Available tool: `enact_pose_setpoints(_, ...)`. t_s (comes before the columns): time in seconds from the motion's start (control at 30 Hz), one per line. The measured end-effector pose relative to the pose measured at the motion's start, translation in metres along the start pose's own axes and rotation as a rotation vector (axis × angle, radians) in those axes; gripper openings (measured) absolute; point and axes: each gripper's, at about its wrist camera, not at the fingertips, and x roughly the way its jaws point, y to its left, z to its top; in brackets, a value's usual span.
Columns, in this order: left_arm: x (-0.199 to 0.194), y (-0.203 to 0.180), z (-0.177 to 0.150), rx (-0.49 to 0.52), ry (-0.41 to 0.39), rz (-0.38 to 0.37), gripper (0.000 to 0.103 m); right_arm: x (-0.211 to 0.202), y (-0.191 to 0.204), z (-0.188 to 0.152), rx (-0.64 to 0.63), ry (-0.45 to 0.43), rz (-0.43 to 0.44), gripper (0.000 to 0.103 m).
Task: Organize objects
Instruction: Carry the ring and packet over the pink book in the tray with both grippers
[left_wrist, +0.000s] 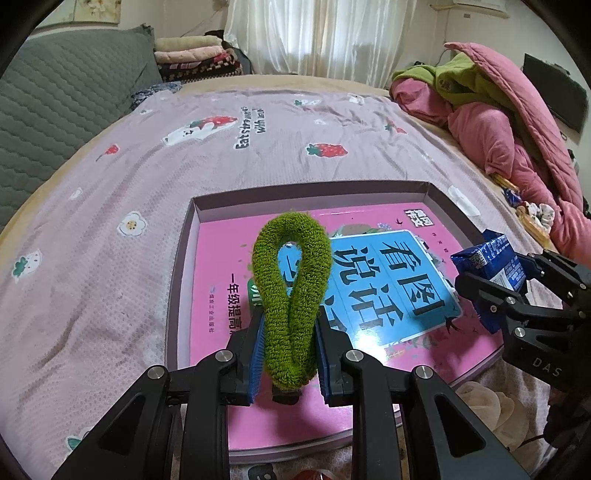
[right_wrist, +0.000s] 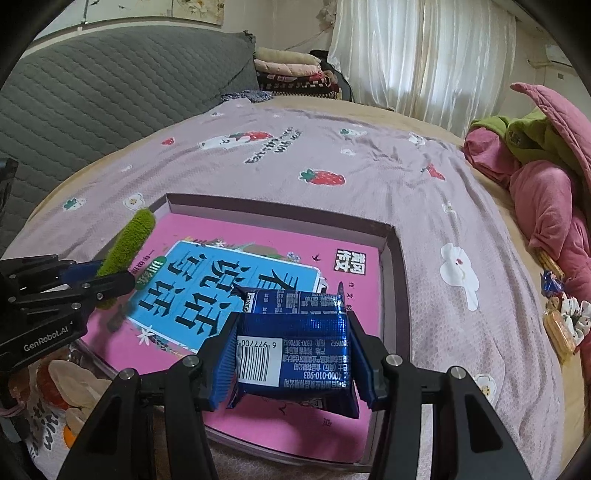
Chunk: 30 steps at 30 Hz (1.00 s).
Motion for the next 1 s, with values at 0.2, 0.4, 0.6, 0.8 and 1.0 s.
enact_pose_setpoints(0.2,0.006,-0.001,0.002,0.002,0.023,-0.004,0.024,0.005,-0.002,-0.001,0.009,0.014,-0.009,0.054)
enact_pose_setpoints(0.4,0.013,-0.004,0.002,0.011,0.051,-0.01,0.025,0.008,-0.003,0.0,0.009,0.026,-0.017,0.054)
enact_pose_setpoints(0.6,0.02,0.0,0.006,0.002,0.094,-0.016,0.025,0.018,-0.004,-0.003,0.017,0.062,-0.027,0.054)
enact_pose_setpoints(0.8,0.024,0.0,0.004,0.004,0.112,-0.015,0.025,0.023,-0.006,-0.004,0.019,0.076,-0.029,0.054)
enact_pose_setpoints(1.0,0.027,0.0,0.002,0.003,0.131,-0.024,0.025,0.029,-0.008,-0.006,0.029,0.098,-0.038,0.054)
